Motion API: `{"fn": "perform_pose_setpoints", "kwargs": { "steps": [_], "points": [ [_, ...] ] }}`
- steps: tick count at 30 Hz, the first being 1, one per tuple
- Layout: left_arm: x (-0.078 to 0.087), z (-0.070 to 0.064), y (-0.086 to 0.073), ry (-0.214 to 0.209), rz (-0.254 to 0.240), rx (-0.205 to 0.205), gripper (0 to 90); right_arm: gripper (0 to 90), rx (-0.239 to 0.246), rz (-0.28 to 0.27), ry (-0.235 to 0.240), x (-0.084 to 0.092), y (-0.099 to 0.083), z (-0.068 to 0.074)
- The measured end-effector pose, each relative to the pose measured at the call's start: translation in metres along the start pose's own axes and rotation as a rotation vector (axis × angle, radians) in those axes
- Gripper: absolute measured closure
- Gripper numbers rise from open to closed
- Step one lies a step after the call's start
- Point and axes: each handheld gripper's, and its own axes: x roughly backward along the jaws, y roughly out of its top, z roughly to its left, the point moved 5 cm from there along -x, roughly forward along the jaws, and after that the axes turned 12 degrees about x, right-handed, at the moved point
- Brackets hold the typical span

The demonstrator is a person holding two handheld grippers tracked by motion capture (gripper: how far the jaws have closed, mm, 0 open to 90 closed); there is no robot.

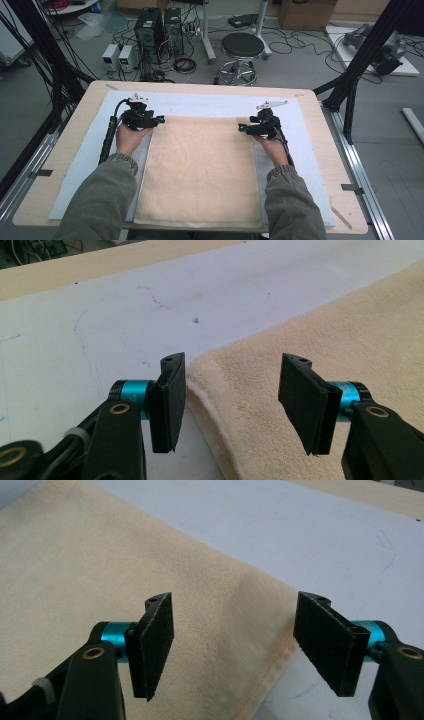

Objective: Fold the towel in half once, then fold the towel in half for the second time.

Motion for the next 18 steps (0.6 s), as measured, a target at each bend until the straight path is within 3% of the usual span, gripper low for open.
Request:
{"fn": "perform_pose_setpoints", "kwargs": {
  "steps": [10,15,18],
  "points": [
    [-0.007,0.008,-0.003,0.028,0.001,0.008,44.2,32.3,0.009,0.029,-0.01,-0.002,0.005,-0.003],
    [-0.021,0.012,-0.013,0.068,0.071,0.012,43.5,32.4,-0.006,0.065,-0.007,-0.009,0.0,-0.004],
    [-0.029,0.015,-0.02,0.062,0.104,0.042,43.8,33.9,-0.012,0.096,0.004,-0.017,-0.005,-0.003]
  ]
}}
